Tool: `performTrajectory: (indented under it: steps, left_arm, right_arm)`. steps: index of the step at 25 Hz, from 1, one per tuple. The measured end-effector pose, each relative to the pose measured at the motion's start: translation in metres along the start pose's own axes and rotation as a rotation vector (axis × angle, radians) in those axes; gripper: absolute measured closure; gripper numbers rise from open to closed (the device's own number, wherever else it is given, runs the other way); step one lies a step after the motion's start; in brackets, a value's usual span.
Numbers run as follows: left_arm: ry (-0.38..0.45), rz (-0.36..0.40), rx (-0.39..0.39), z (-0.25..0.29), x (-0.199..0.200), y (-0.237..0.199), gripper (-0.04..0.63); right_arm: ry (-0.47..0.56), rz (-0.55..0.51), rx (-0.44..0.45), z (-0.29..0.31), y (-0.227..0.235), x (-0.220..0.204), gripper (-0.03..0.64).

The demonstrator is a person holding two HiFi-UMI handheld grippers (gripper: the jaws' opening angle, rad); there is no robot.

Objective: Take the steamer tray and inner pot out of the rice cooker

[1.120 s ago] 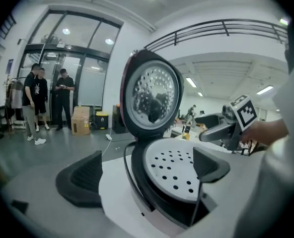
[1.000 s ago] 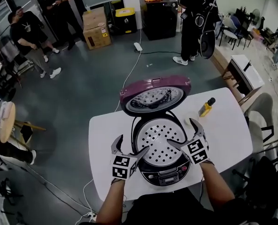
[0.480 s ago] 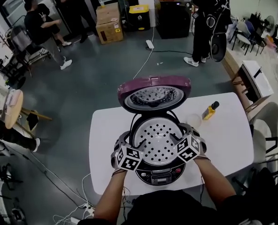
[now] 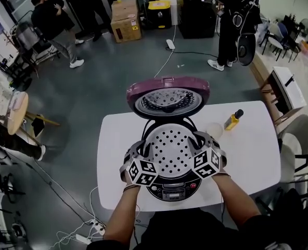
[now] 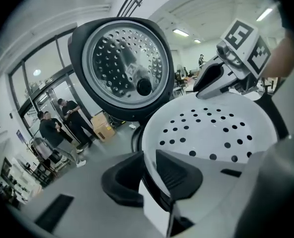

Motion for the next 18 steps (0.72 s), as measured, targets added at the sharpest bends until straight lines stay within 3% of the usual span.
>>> performTrajectory:
  steps: [9, 15, 18]
  left_arm:
    - [0.067, -0.017, 0.097, -0.03, 0.035, -0.014, 0.525]
    - [0.126, 0.077, 0.187, -0.066, 0.083, -0.023, 0.526]
    - [0.166, 0.068, 0.191, -0.082, 0.111, -0.02, 0.528]
  right_arm:
    - [0.105, -0.008, -0.044, -0.034, 0.018, 0.025, 0.543]
    - [0.187, -0.011, -0.108, -0.072, 0.044, 0.047, 0.545]
    - [0.211, -0.009, -0.139, -0.095, 0.061, 0.05, 0.547]
Point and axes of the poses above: the fingertips, and each gripper's own axes: z forward along the fingers, y to its right, x out of its top, the point moved 1 cm from there along -z, backward along the fingers, and after that the axes turned 3 degrees about x, right-handed, at the moved point
